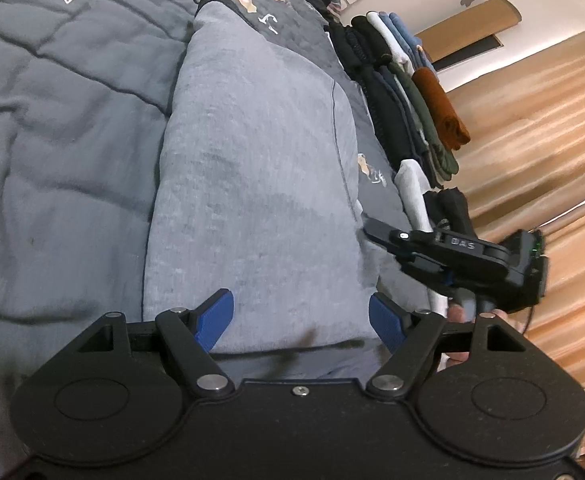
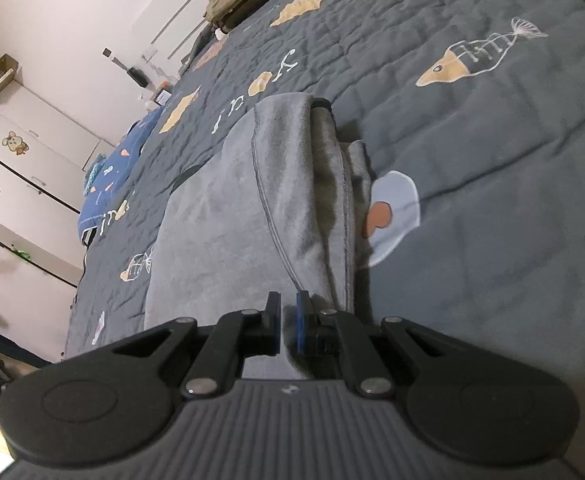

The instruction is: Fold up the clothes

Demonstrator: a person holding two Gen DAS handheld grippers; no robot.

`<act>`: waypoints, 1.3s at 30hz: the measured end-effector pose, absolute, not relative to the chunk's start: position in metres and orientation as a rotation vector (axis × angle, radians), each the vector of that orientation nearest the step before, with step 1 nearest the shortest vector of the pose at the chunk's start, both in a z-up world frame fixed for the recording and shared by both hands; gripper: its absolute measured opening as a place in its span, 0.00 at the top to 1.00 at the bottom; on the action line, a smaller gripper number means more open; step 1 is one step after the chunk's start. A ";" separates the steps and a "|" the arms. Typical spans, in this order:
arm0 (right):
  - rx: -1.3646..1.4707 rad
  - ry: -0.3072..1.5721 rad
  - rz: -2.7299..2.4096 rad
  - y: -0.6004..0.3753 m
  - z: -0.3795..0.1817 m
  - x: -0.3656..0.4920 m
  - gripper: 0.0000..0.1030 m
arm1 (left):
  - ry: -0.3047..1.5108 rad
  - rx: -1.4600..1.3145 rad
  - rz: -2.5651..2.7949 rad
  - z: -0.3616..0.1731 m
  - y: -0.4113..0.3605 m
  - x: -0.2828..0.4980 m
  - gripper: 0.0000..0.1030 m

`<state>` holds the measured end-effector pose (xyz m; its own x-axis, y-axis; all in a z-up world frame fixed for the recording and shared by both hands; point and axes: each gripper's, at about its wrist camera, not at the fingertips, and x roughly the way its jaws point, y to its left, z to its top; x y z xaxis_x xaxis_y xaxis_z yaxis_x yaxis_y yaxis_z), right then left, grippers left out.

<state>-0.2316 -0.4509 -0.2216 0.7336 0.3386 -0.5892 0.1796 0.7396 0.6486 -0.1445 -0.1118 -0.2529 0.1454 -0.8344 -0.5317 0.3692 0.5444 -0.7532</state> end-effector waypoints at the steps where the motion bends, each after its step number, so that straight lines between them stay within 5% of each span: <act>1: 0.742 0.747 0.104 -0.449 -0.218 -0.236 0.92 | 1.106 -0.502 -0.919 -0.252 -0.113 -0.147 0.27; 13: 0.719 0.721 0.108 -0.436 -0.225 -0.246 0.76 | 1.062 -0.468 -0.908 -0.241 -0.117 -0.159 0.21; 25: 0.856 0.821 0.020 -0.452 -0.258 -0.270 0.80 | 1.005 -0.494 -0.959 -0.216 -0.109 -0.168 0.19; 29: 0.786 0.879 -0.042 -0.445 -0.256 -0.281 0.72 | 0.990 -0.490 -0.967 -0.210 -0.109 -0.170 0.18; 39: 0.861 0.563 0.055 -0.442 -0.211 -0.315 0.71 | 0.979 -0.497 -0.967 -0.207 -0.108 -0.172 0.18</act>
